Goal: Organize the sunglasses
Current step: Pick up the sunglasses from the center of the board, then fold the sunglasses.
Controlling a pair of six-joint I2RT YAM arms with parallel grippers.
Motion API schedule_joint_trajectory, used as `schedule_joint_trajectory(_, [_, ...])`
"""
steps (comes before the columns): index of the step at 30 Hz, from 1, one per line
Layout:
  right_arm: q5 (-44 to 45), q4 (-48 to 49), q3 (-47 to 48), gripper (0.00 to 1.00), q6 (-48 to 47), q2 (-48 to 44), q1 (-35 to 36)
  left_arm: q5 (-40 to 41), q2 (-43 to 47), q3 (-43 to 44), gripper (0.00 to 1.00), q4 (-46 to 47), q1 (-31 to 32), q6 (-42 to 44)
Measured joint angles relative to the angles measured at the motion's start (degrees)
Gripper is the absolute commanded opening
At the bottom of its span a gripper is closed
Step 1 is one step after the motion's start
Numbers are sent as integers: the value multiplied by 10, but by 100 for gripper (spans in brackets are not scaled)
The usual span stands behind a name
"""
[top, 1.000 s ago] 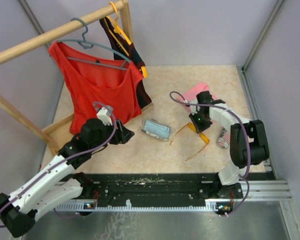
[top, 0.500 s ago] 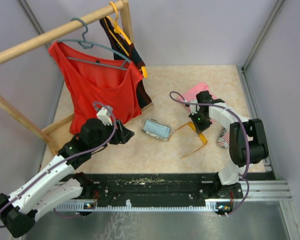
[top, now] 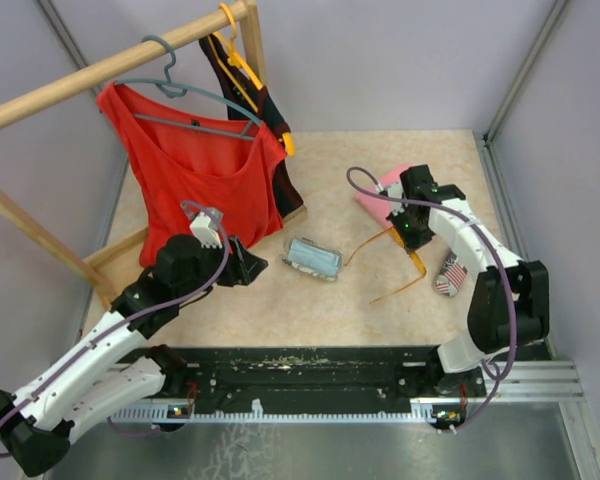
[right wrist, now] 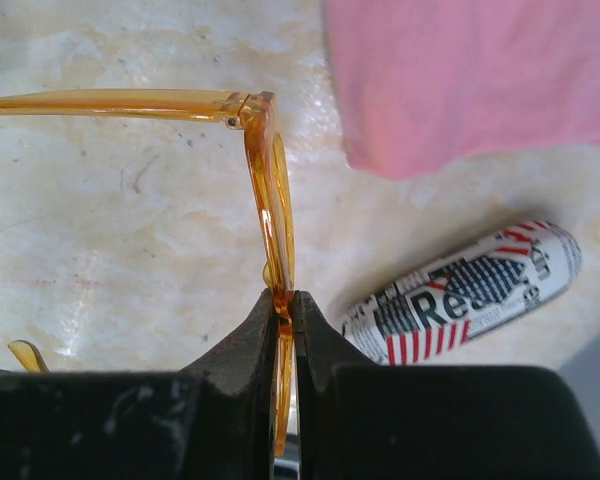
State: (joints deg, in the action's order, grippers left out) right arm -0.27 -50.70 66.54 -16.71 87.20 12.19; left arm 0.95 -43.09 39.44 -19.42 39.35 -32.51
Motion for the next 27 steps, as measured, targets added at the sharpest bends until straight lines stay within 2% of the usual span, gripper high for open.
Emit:
schedule_joint_trajectory(5, [55,-46,29,0,17,-20,0,2,1,12,70,-2,0,7])
schedule_joint_trajectory(9, [89,-53,48,0,68,-57,0,9,1,24,71,-6,0,16])
schedule_joint_trajectory(15, [67,-22,60,0,203,-103,0,13,-15,59,69,-7,0,39])
schedule_joint_trajectory(21, [38,44,-10,0,352,-137,0,3,-79,93,65,-2,11,54])
schedule_joint_trajectory(23, [28,58,-34,0,387,-151,0,26,-105,105,66,-3,44,53])
schedule_joint_trajectory(27, [16,81,-58,0,414,-184,0,82,-163,131,66,4,155,49])
